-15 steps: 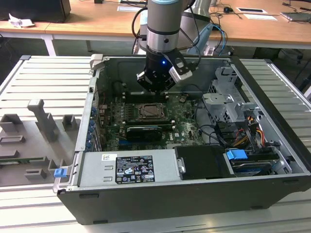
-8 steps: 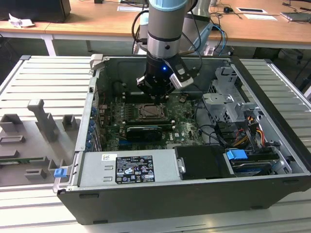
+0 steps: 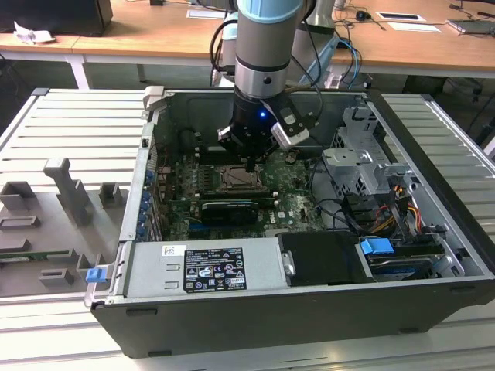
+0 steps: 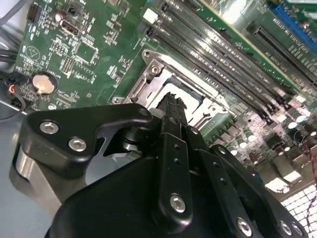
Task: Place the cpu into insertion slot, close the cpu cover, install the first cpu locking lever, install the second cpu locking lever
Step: 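Install the second cpu locking lever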
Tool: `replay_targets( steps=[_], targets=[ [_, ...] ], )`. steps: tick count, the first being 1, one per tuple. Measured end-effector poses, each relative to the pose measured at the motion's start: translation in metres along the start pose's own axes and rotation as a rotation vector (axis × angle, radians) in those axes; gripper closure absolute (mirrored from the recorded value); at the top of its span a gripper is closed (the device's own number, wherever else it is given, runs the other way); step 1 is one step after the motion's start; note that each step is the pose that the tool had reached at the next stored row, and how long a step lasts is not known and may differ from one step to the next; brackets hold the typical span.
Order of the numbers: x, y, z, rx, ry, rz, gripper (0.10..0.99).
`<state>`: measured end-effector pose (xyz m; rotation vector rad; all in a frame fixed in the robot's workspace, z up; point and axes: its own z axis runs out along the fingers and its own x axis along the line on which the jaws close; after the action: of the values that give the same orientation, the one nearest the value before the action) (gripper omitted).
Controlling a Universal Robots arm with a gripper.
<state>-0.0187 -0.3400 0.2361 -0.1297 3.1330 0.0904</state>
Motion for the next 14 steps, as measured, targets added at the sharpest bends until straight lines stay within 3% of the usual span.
replay_targets(
  steps=[3, 14],
  targets=[
    [0.0006, -0.0079, 0.0008, 0.0, -0.0001, 0.0, 0.98],
    [0.004, -0.0222, 0.0013, 0.0, -0.0002, 0.0, 0.98]
  ],
)
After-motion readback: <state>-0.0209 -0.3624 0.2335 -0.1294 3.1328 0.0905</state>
